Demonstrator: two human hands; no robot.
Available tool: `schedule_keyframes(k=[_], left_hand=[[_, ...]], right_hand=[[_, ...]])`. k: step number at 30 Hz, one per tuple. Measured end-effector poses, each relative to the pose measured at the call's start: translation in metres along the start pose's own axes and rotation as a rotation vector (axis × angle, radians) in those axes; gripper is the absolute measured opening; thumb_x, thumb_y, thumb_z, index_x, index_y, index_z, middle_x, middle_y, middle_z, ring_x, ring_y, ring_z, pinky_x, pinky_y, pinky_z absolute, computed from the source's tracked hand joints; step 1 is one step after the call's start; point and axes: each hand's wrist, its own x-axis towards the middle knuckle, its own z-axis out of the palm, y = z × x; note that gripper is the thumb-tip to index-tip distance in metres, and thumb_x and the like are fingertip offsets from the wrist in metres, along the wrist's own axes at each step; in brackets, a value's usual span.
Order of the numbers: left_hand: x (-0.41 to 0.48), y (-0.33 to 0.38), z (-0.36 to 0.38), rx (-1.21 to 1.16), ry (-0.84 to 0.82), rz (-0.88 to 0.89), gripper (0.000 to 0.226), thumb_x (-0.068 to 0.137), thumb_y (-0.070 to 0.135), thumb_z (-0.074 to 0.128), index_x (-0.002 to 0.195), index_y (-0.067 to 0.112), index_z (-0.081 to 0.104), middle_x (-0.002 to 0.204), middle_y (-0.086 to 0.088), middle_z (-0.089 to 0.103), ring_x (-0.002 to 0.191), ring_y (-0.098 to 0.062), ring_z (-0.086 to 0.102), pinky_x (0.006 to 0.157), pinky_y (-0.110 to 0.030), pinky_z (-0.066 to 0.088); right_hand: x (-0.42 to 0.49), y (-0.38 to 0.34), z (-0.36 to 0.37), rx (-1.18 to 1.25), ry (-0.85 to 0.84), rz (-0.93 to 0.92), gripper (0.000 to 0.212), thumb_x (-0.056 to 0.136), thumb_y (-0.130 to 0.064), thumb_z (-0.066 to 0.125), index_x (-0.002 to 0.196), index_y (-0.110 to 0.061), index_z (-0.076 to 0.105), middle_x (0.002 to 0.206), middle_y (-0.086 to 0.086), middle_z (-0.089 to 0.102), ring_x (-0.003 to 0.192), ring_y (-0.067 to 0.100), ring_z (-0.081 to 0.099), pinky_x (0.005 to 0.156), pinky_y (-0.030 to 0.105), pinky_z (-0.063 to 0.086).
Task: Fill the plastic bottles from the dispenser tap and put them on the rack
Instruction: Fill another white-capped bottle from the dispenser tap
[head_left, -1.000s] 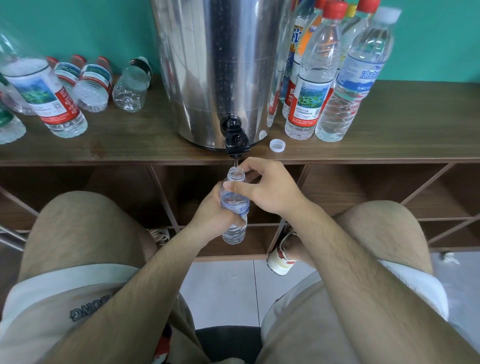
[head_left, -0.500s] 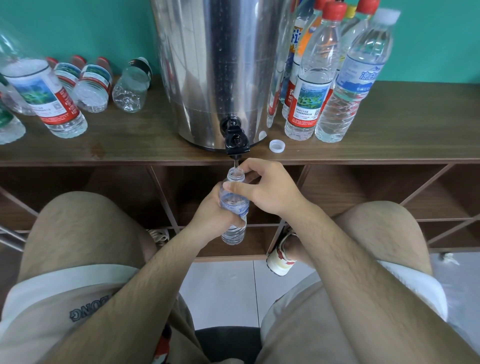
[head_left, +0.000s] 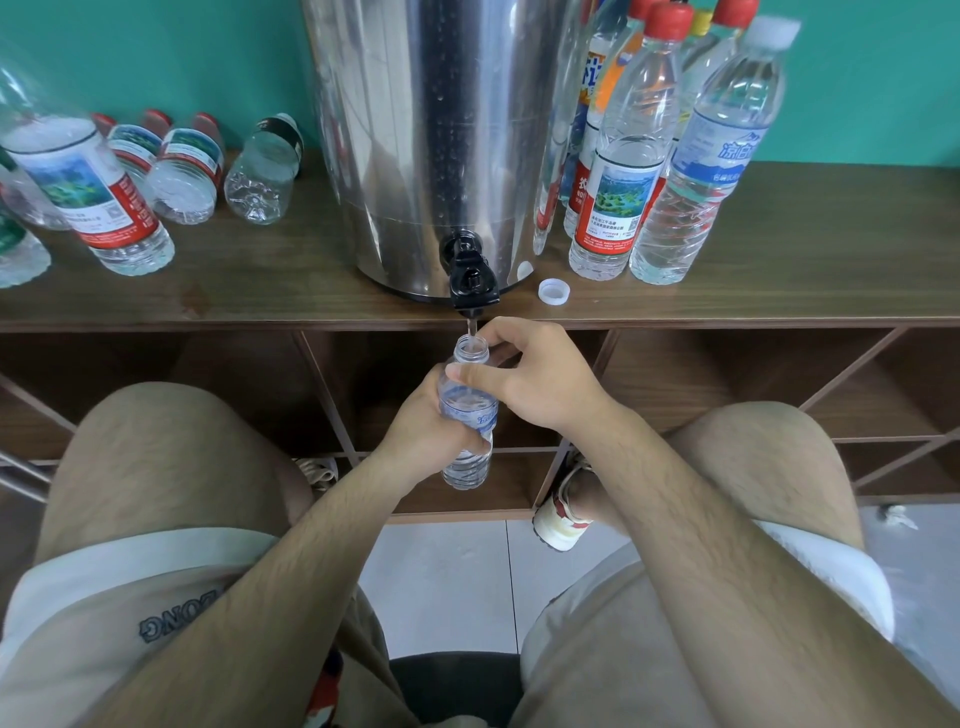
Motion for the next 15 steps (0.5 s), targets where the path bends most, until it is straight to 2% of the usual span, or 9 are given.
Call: schedule_keyframes(k=[15], left_hand=[[0.0086,-0.0064,0.0028,0.061,0.003,0.017,0.086,0.071,0.008,0.093,0.142,0.022,0.046,0.128,0.002,0.063,0.121,-0.021,0.061,0.106,-0.042,0.052]], right_hand=[[0.0001,0.0013,0.0015,-0.008,0.001,0.004,0.022,0.086,-0.042,0.083,0.094,-0.024,0.076,0.090,-0.011,0.076,0.086,0.007,0.071,0.081,0.045,0.060]])
